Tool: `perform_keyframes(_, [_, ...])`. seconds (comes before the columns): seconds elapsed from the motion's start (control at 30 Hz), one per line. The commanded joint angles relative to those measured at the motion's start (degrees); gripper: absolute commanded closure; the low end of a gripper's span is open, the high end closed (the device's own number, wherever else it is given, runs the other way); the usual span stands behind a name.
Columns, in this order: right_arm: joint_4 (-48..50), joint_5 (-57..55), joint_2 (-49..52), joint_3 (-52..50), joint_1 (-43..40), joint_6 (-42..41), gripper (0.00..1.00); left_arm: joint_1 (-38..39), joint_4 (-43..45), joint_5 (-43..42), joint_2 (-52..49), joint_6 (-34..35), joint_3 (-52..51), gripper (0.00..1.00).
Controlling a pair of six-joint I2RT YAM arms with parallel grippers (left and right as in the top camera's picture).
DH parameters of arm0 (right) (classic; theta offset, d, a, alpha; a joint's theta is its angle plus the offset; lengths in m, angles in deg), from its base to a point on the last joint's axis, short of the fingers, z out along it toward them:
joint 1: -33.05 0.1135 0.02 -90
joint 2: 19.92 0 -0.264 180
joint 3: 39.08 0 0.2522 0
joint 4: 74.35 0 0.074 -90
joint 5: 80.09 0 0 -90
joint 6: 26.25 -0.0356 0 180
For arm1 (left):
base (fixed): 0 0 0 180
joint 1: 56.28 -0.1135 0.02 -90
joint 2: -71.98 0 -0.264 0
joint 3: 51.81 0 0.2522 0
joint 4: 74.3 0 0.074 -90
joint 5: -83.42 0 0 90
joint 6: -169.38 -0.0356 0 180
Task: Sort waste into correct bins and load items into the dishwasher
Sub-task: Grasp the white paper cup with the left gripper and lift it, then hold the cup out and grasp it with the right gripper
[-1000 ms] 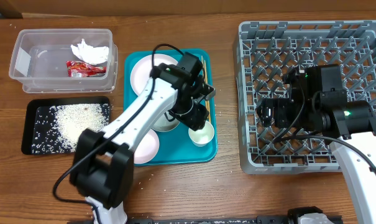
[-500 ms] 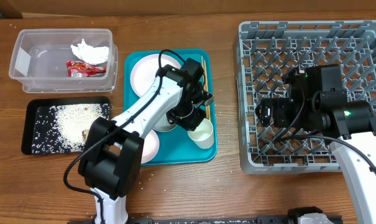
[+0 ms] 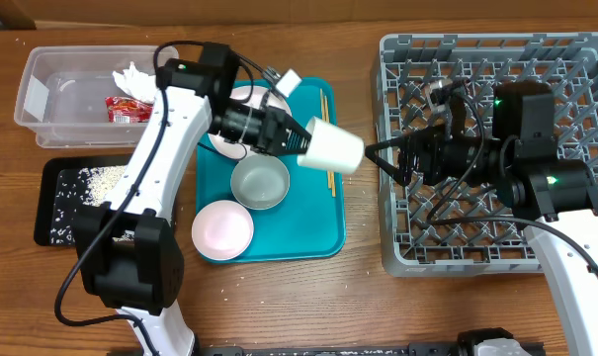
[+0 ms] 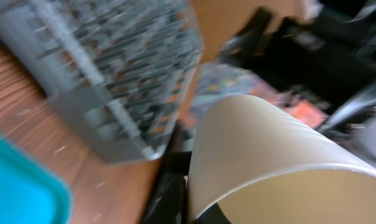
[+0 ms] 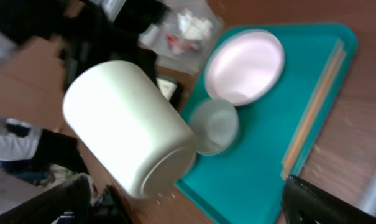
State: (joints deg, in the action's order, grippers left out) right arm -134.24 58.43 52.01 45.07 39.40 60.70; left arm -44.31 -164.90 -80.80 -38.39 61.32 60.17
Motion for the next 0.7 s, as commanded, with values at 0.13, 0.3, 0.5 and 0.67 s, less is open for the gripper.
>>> perform_keyframes(0.13, [8.37,14.19,-0.09,0.0,-0.2,0.04,0.03,-0.33,-0.9,-16.39,1.42,-5.14,1.22,0.96])
perform_keyframes(0.3, [8.66,14.19,0.66,-0.22,0.42,0.07,0.03,-0.31,-0.94,-16.39,1.42,-5.11,1.22,0.96])
perform_keyframes(0.5, [11.74,14.19,2.67,-0.7,4.15,0.24,0.04,-0.31,-0.9,-16.37,1.42,-5.14,1.22,0.96])
perform_keyframes(0.67, [15.32,14.16,3.65,-0.7,7.08,-0.02,0.12,-0.31,-0.9,-16.37,1.42,-5.62,1.22,0.96])
